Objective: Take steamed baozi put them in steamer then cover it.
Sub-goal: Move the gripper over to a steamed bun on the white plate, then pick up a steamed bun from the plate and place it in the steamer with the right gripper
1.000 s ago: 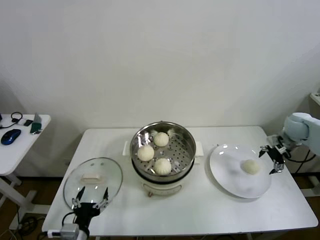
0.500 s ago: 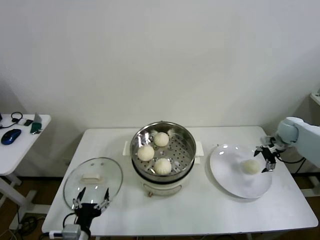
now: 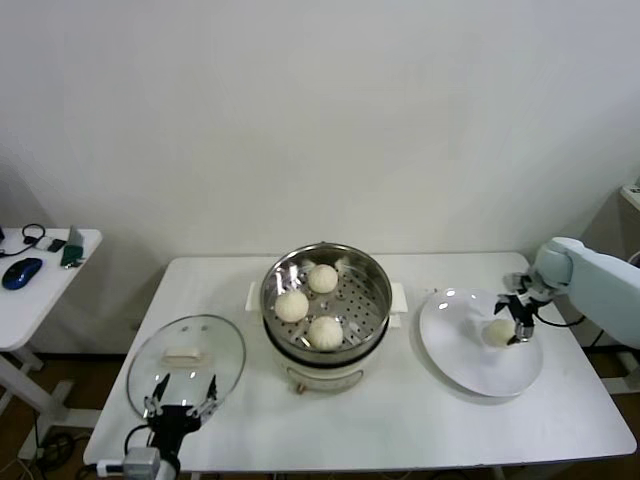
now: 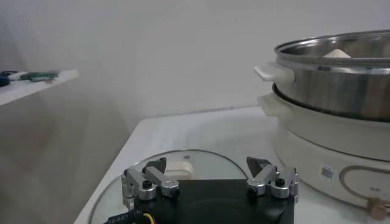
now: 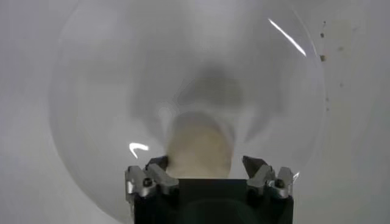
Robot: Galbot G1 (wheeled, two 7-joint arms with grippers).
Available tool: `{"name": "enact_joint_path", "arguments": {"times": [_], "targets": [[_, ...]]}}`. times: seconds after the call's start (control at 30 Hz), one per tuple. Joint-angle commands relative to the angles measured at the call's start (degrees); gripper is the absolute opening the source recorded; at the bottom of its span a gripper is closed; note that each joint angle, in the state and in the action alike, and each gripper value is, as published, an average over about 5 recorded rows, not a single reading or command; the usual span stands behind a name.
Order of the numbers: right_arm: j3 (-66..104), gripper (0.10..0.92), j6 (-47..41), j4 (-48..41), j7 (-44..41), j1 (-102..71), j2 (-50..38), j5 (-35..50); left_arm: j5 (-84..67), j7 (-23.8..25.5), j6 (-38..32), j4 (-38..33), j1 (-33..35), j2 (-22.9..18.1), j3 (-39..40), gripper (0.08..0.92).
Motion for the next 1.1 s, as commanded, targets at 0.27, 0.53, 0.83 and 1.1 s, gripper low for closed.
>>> {"name": "enact_joint_path", "arguments": {"times": [0.27, 0.53, 0.83, 1.1], "targets": [[-2.26, 0.648, -1.5, 0.9, -1.72, 2.62, 0.3, 2.37, -0.73, -0.14, -0.02, 0.08, 0.17, 0.36, -0.42, 0.823], [-24.51, 0.629, -5.77, 18.88, -2.4, 30.39, -1.98, 19.32, -1.53, -0.13, 0.08, -0.13, 0.0, 1.12, -0.41, 0.823], [-40.49, 0.636, -12.38, 34.57, -3.23, 60.1, 9.31, 41.74, -2.89, -0.1, 0.22, -0.98, -0.06, 1.81, -0.36, 0.823], [-33.78, 0.639, -18.87, 43.76, 0.93, 59.07, 16.49, 47.89, -3.31, -0.21, -0.01, -1.4, -0.03, 1.43, 0.32, 0.823]]}}
